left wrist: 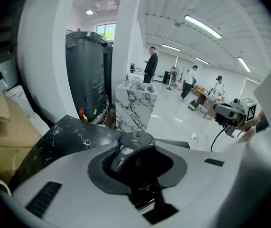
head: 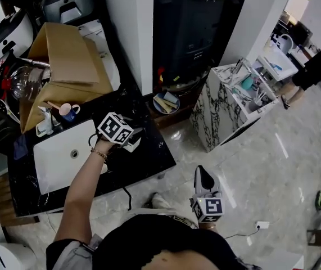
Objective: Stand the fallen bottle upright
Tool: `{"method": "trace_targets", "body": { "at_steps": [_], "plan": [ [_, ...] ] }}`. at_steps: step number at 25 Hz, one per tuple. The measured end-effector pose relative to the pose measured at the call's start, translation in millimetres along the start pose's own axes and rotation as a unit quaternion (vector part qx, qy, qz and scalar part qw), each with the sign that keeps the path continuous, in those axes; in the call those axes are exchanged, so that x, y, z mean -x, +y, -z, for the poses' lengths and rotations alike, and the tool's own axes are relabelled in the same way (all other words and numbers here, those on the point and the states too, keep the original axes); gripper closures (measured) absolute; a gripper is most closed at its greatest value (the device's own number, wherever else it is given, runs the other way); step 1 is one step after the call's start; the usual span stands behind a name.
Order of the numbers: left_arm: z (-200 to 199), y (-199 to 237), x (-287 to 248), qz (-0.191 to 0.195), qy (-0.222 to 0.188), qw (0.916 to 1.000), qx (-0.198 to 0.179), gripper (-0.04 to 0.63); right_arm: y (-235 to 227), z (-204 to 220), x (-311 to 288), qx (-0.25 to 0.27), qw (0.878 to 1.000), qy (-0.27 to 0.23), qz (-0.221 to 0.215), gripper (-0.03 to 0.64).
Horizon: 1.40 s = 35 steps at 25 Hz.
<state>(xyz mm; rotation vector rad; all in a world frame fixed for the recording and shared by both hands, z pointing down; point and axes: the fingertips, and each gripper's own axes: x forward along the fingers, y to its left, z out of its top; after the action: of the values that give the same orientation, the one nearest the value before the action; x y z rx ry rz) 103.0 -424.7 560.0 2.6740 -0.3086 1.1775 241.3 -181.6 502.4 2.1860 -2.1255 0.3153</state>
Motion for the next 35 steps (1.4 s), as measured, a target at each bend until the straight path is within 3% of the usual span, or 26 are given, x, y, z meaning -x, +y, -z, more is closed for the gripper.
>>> {"method": "trace_targets", "body": {
  "at_steps": [6, 9, 14, 19, 24, 27, 35],
  "plan": [
    [7, -7, 18, -0.068, -0.105, 0.992, -0.019, 0.512, 15, 0, -4, 0.014, 0.999, 0.003, -0.03, 0.612],
    [13, -12, 27, -0.093, -0.157, 0.9825, -0.034, 0.511, 21, 2, -5, 0.019, 0.999, 0.008, -0.042, 0.612],
    [24, -16, 37, -0.127, -0.228, 0.9652, -0.023, 0.509, 27, 5, -5, 0.023, 0.998, 0.014, -0.057, 0.612],
    [24, -14, 38, -0.137, -0.237, 0.9614, -0.029, 0.499, 42, 4, -7, 0.044, 0.996, 0.013, -0.08, 0.612],
    [28, -12, 42, -0.171, -0.241, 0.9553, -0.014, 0.499, 46, 5, -11, 0.053, 0.995, 0.017, -0.088, 0.612],
    [28, -14, 46, -0.157, -0.264, 0.9516, 0.012, 0.335, 56, 0, -17, 0.056, 0.993, 0.014, -0.102, 0.612],
    [45, -24, 83, -0.166, -0.306, 0.9363, 0.046, 0.334, 71, -9, -30, 0.071, 0.99, 0.005, -0.123, 0.612]
  ]
}}
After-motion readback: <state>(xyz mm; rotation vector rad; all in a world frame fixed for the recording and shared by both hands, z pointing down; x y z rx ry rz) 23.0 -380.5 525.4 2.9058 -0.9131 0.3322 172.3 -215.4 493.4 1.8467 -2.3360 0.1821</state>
